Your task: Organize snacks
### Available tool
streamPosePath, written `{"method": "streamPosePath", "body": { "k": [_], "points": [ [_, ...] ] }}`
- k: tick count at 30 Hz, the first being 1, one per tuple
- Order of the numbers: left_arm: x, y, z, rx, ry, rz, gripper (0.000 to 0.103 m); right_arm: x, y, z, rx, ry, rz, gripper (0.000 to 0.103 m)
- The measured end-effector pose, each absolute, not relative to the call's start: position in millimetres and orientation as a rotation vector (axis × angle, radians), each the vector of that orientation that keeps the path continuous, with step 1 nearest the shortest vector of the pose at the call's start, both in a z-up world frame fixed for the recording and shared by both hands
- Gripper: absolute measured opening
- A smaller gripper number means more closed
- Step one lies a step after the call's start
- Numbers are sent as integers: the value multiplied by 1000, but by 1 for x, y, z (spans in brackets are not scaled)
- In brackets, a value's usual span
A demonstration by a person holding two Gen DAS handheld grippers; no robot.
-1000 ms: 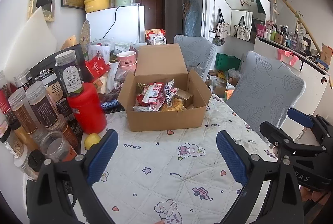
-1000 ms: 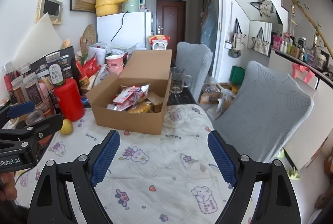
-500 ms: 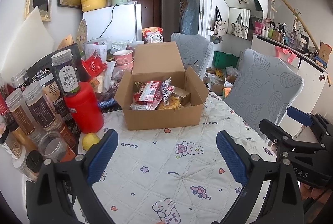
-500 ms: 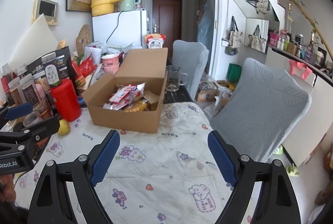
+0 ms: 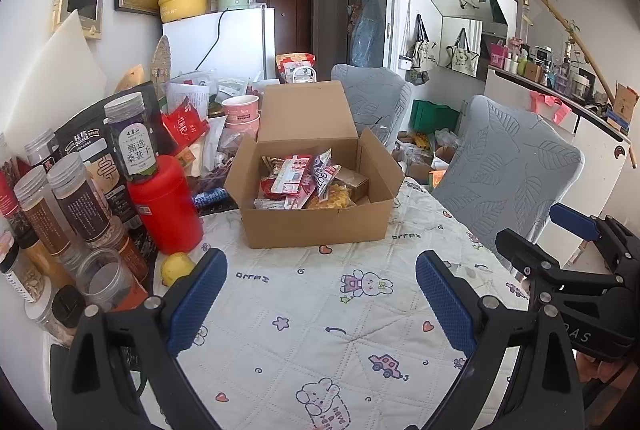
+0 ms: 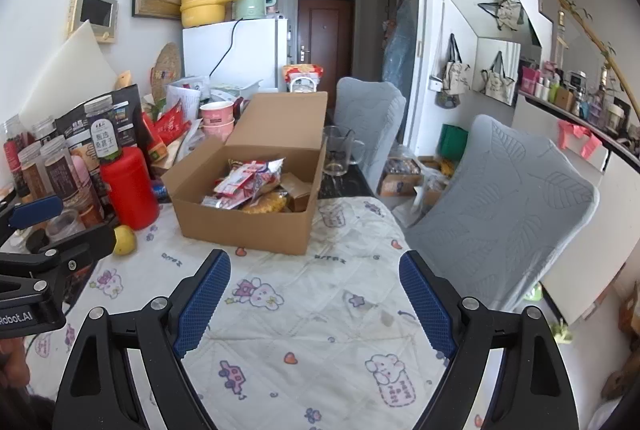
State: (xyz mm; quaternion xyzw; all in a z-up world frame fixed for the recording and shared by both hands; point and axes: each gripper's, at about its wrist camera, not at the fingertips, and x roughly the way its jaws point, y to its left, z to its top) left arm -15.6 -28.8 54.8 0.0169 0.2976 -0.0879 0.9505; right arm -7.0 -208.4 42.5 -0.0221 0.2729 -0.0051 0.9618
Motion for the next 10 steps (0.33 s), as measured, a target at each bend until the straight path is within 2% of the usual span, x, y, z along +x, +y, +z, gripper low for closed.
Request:
{"method": "streamPosePath", "body": {
  "k": [10],
  "points": [
    [-17,-30,51,29,616,-179,97,-9,-212,38,-34,566,-13,87]
  ]
}}
